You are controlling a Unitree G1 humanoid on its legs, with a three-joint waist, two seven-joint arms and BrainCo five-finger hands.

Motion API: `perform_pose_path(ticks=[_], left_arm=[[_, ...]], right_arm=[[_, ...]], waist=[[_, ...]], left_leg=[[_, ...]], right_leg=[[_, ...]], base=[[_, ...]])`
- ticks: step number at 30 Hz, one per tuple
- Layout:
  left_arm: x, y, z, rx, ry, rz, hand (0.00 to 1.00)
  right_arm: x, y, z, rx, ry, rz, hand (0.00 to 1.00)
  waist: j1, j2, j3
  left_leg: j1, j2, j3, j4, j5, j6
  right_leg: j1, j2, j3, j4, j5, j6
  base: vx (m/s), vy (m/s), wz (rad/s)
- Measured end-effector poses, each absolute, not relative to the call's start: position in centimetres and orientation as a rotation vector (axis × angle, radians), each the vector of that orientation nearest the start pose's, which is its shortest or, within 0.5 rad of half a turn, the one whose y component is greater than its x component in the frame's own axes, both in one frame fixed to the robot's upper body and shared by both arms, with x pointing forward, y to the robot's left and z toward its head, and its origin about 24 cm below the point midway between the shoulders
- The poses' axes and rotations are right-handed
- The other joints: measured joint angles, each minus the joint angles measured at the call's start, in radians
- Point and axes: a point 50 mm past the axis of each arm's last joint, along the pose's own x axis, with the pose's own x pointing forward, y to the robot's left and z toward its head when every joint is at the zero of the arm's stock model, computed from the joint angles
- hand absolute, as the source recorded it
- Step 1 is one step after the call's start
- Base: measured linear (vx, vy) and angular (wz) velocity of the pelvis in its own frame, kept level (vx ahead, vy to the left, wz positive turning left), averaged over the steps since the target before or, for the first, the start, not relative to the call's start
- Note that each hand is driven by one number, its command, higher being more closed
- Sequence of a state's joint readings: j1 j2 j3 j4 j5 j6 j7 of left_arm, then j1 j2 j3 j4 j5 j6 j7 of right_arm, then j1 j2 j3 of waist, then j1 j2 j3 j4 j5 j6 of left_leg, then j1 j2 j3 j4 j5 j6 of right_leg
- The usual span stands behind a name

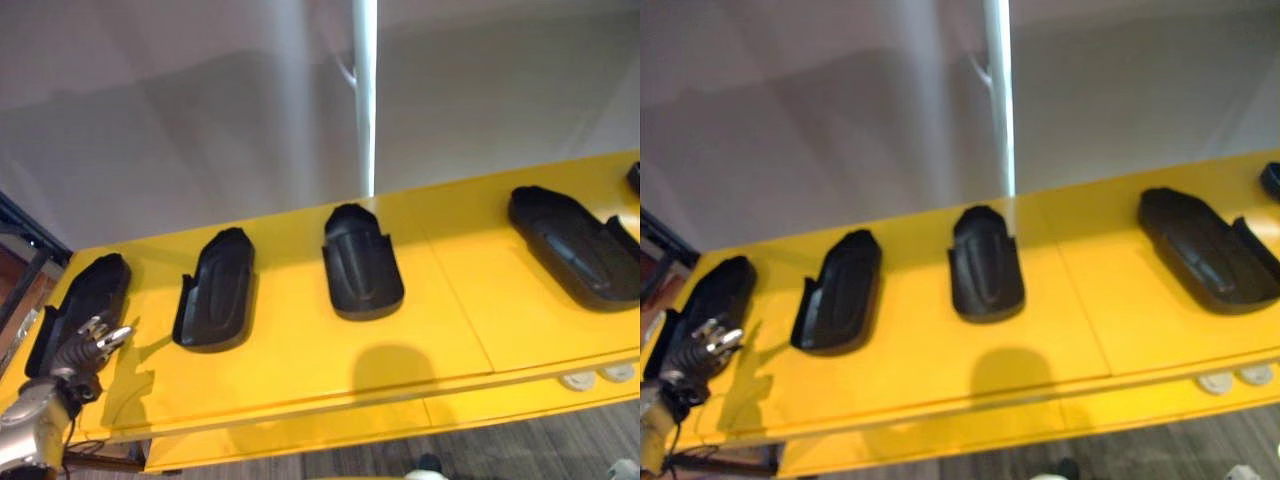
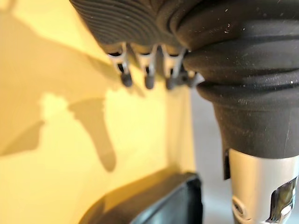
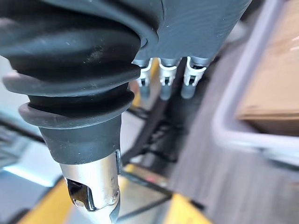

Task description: Walk over and take plastic housings, then place them on the shelf

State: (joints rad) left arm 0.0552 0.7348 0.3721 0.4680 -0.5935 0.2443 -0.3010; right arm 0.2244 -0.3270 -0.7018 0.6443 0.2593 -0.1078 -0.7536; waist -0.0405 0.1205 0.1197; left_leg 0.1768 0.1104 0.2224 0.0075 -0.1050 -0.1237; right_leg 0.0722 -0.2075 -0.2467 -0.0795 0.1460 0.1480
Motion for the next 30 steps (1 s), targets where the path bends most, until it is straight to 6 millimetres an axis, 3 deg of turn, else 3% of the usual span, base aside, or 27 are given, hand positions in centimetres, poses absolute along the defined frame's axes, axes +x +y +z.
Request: perform_pose_path(ticks=[10, 15, 20, 30], left_arm=[[20.3, 40.9, 4.5, -0.138, 0.469, 0.324, 0.00], [20.4, 42.0, 6.1, -0.074, 0.479, 0.332, 0.00], [20.7, 42.0, 5.9, -0.085, 0.486, 0.330, 0.00], [21.2, 41.4, 5.5, -0.085, 0.495, 0.300, 0.00]], right_arm=[[2.8, -37.5, -8.3, 0.096, 0.685, -1.424, 0.00], [2.1, -35.6, -10.0, 0.159, 0.739, -1.378, 0.00], [2.5, -35.3, -10.2, 0.174, 0.722, -1.358, 0.00], [3.3, -35.6, -10.0, 0.182, 0.701, -1.352, 0.00]], waist=[[0.003, -0.002, 0.001], [0.002, -0.048, 0.002], [0.007, -0.074, -0.013], [0.002, -0.052, -0.007]], left_leg=[[0.000, 0.000, -0.010, -0.001, 0.000, 0.000], [0.000, 0.006, -0.020, -0.001, 0.000, 0.000], [0.001, 0.003, -0.020, -0.002, 0.000, 0.000], [0.001, 0.004, -0.019, -0.003, 0.000, 0.000]], right_leg=[[0.006, 0.000, -0.008, 0.000, 0.000, 0.000], [0.017, 0.004, -0.025, 0.000, -0.010, -0.010], [0.017, 0.002, -0.025, 0.000, -0.007, -0.007], [0.016, 0.002, -0.025, 0.000, -0.007, -0.007]], base=[[0.00, 0.000, 0.02], [-0.01, -0.003, 0.06], [0.00, 0.000, 0.00], [0.00, 0.000, 0.00]])
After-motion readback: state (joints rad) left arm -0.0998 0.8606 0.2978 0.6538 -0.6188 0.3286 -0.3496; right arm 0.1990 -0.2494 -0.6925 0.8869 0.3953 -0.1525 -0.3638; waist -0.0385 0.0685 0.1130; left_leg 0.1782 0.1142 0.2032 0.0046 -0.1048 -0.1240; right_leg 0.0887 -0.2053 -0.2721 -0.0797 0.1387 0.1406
